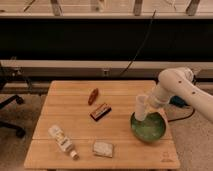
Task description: Place the ceramic cup in the ceramic bowl
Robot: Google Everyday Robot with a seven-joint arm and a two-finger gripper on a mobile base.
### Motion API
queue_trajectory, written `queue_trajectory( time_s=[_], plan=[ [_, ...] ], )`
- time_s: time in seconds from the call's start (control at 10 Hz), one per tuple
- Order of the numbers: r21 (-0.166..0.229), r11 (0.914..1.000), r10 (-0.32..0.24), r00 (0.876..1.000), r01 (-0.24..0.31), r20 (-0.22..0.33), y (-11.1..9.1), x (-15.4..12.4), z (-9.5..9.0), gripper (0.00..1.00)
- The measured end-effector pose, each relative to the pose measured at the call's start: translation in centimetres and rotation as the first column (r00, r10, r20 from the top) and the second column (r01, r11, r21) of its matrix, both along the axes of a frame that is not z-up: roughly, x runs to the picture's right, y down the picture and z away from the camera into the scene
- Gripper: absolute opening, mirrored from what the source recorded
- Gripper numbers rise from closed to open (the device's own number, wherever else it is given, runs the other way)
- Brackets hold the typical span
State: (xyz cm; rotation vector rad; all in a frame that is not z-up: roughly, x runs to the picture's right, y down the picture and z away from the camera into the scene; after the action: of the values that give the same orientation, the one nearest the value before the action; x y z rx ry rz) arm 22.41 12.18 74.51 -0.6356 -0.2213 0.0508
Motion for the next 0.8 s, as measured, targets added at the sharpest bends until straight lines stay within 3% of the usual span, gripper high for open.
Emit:
queue_trajectory(
  time_s=[0.3,0.8],
  plan=[
    [-0.004,1.0,0.002,1.0,-0.002,0.003,-0.05,0.14,-0.19,0.76],
    [0.02,0.9998,0.002,1.0,-0.002,-0.012,-0.94,0.8,-0.81,0.8]
  ],
)
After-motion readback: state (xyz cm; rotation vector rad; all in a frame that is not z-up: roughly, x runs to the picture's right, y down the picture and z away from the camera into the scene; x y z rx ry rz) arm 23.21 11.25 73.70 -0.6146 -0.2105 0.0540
